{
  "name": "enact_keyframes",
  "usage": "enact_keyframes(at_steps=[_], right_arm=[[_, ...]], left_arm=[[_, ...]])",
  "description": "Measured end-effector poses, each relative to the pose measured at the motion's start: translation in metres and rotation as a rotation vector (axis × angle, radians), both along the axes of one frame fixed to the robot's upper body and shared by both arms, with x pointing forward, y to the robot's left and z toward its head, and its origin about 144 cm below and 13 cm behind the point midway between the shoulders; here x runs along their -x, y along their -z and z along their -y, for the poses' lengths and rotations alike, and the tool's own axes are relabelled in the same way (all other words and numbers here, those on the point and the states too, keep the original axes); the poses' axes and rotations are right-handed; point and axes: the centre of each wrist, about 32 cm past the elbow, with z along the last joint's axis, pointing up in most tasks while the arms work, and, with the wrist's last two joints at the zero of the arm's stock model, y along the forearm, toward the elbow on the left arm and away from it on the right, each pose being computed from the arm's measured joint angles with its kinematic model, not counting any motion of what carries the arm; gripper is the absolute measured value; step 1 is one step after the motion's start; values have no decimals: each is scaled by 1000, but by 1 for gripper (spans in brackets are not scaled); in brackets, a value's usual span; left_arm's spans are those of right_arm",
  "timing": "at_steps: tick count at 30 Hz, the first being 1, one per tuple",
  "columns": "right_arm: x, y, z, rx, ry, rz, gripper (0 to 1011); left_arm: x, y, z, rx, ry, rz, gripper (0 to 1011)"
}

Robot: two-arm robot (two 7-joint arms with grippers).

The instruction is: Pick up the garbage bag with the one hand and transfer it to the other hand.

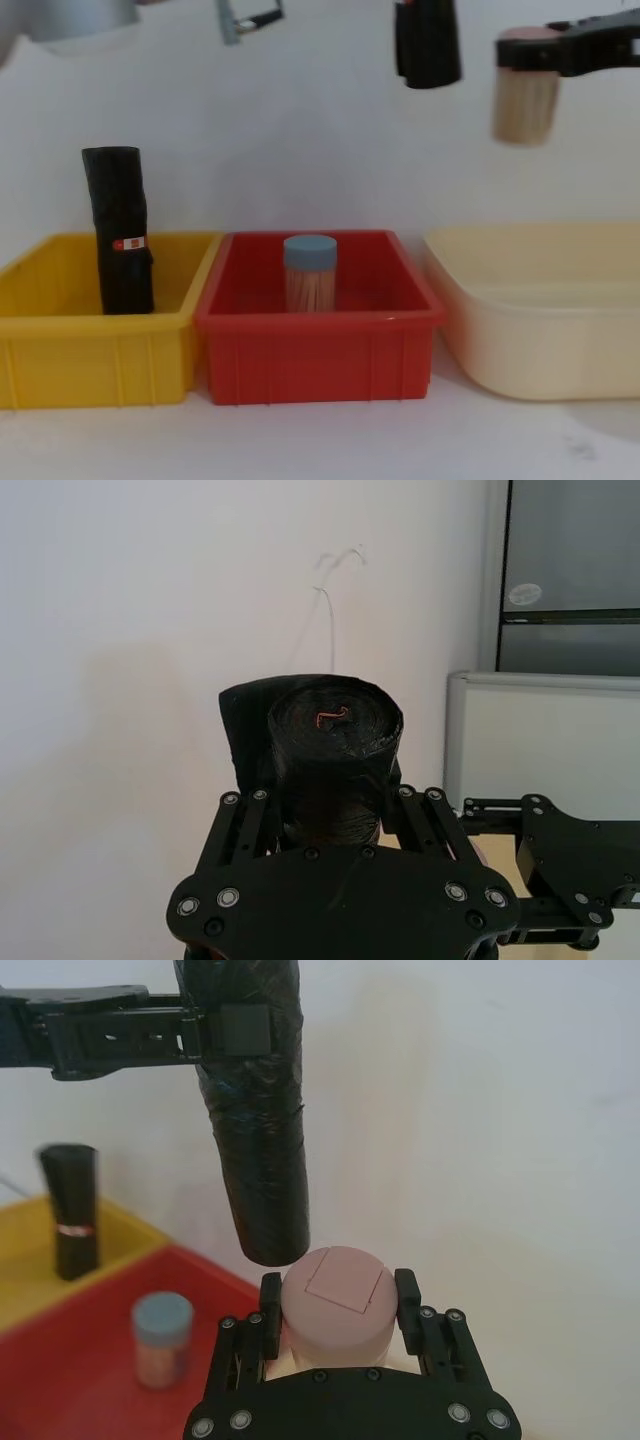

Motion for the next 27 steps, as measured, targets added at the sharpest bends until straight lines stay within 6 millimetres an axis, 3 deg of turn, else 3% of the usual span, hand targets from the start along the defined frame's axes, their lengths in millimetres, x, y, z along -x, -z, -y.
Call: enact_keyframes(at_steps=[13,27], right_arm=[[4,17,37,83,196,-46,651],[1,30,57,135,297,-83,1002]], left_arm=[[-31,17,38,-19,58,-59,498],[-41,25,55,-41,77,-82,498]])
